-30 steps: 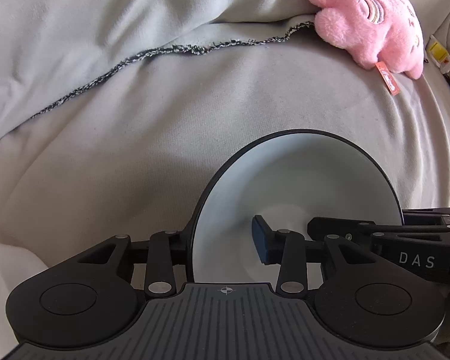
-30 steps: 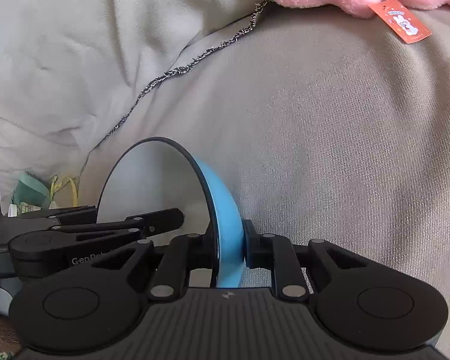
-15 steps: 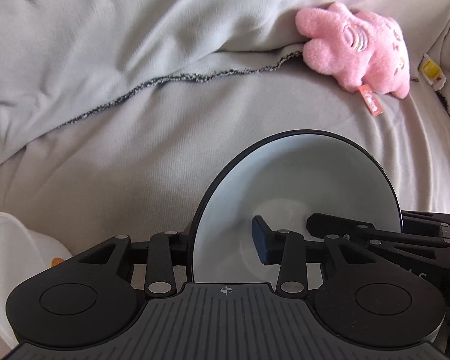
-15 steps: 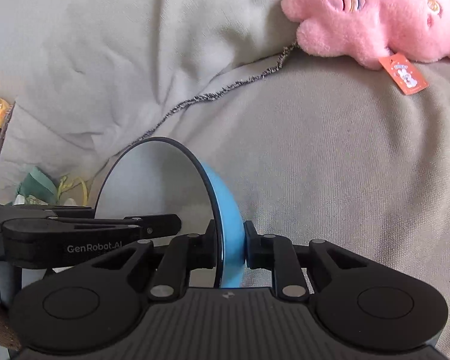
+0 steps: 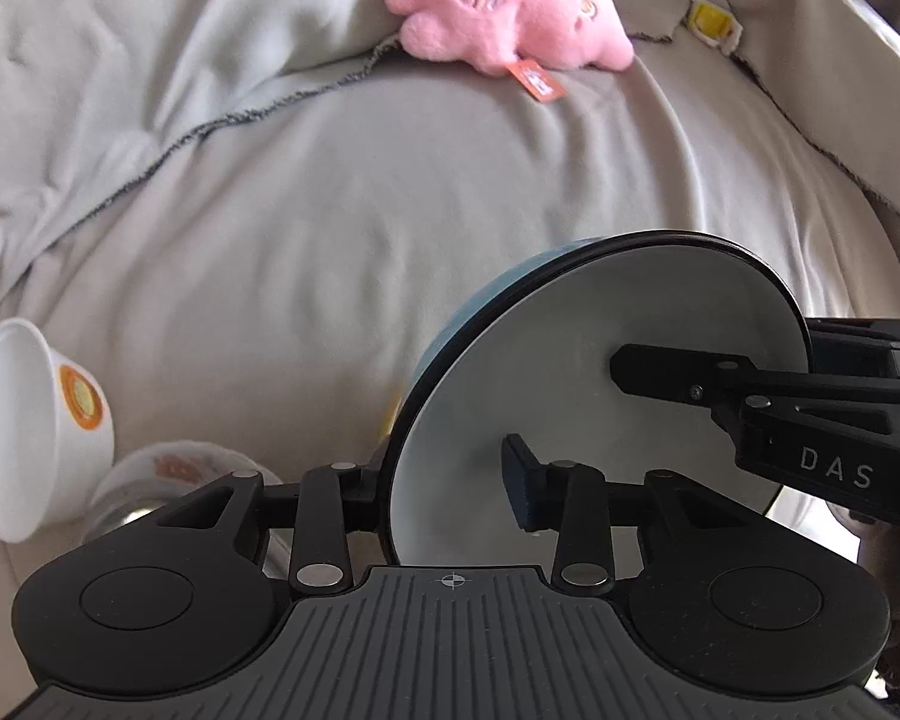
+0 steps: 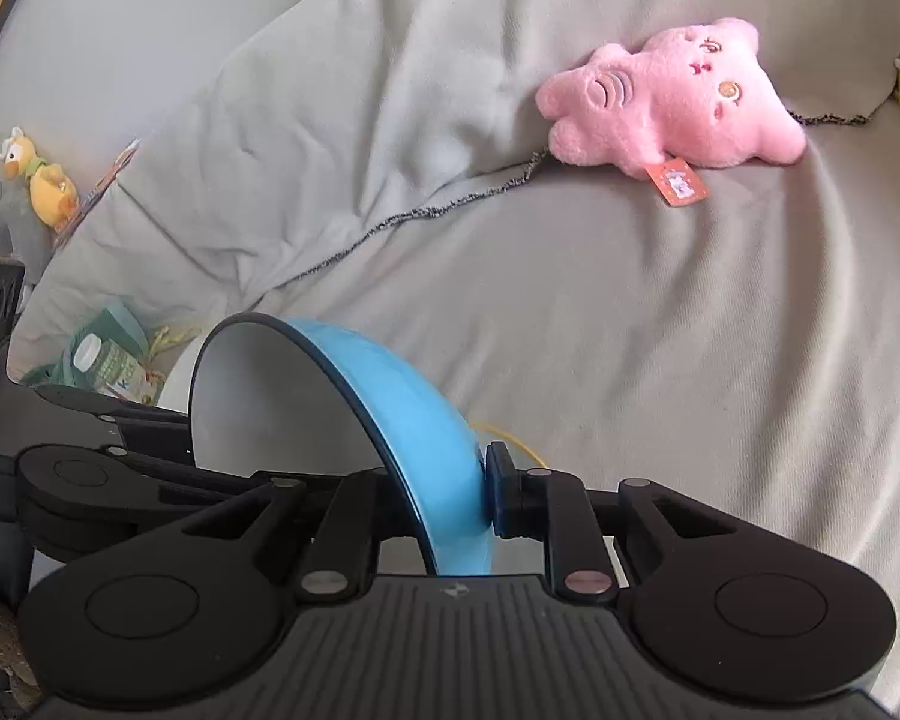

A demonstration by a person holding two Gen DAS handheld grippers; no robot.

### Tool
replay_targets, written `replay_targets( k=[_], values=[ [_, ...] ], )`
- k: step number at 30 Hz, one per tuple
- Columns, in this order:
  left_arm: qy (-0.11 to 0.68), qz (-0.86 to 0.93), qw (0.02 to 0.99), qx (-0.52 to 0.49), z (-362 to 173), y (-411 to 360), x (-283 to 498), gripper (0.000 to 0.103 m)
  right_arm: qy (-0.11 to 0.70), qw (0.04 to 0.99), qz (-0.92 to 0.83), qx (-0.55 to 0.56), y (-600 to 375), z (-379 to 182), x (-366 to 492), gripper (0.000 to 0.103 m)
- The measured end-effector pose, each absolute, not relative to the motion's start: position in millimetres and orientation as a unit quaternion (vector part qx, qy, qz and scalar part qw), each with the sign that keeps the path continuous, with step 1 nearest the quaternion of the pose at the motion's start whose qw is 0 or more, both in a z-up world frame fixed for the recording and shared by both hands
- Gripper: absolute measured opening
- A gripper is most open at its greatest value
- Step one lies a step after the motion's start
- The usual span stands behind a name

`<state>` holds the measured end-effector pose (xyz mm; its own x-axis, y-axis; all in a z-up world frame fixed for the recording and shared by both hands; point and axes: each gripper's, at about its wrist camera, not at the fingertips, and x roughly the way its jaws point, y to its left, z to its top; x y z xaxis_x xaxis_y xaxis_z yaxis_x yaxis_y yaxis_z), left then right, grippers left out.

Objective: Organize plates and bowls
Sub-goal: 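Lower the blue bowl into the yellow-rimmed bowl with both tools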

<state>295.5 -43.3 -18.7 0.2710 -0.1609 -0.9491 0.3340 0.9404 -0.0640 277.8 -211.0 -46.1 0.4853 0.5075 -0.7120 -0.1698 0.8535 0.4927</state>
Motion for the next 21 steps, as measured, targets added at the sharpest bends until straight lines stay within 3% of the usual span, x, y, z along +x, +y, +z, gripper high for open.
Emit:
replay_targets(
  k=[4,8,16,21],
  values=[
    [0.608,-0.142,0.775,0.098,-43.4,-50.8,286.0,0.031,0.497,0.822,0.202,0.192,-216.6,-75.6,269.3,0.021],
    [0.616,-0.136,0.770,0.100,-59.3,-49.1,283.6,0.029,0.508,0.815,0.202,0.192,-212.4,-99.0,263.8,0.021],
    [0.604,-0.139,0.781,0.079,-59.7,-42.3,286.4,0.028,0.479,0.842,0.181,0.171,-204.3,-97.9,258.5,0.022],
    [0.593,-0.132,0.790,0.075,-49.2,-36.3,284.5,0.018,0.477,0.844,0.180,0.165,-203.5,-99.7,259.1,0.022]
  ],
)
